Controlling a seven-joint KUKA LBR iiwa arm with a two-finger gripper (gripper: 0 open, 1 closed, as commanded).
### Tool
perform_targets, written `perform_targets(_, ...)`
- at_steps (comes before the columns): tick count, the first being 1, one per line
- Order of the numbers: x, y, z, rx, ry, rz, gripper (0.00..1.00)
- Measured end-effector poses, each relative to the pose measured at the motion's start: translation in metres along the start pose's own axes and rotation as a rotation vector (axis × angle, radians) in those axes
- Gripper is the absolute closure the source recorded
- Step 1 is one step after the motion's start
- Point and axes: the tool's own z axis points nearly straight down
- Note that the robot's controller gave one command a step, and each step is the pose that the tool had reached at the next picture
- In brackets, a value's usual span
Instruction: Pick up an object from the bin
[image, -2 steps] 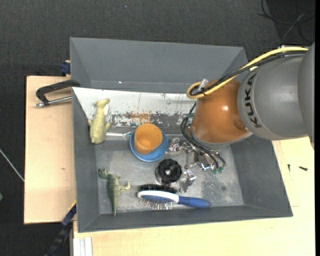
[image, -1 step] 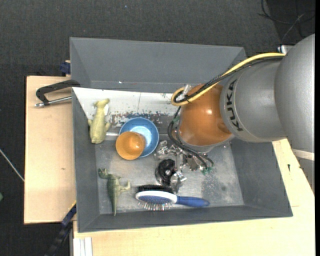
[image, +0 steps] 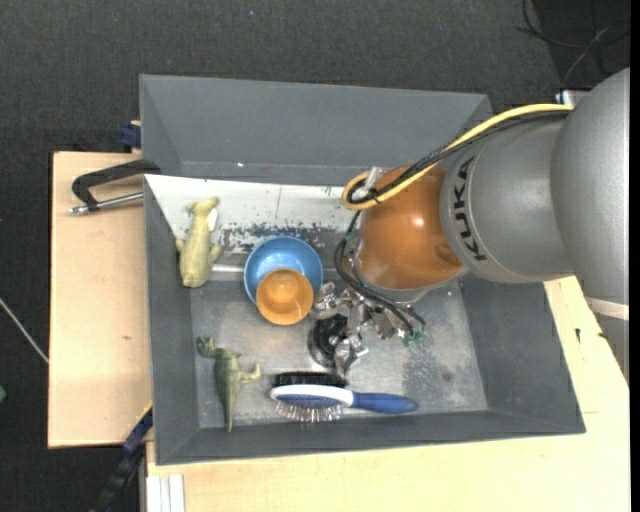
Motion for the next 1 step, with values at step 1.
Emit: perform_targets(1, 0.0087, -0.0065, -0.1597, -0.001, 0.002, -0.069, 1.00)
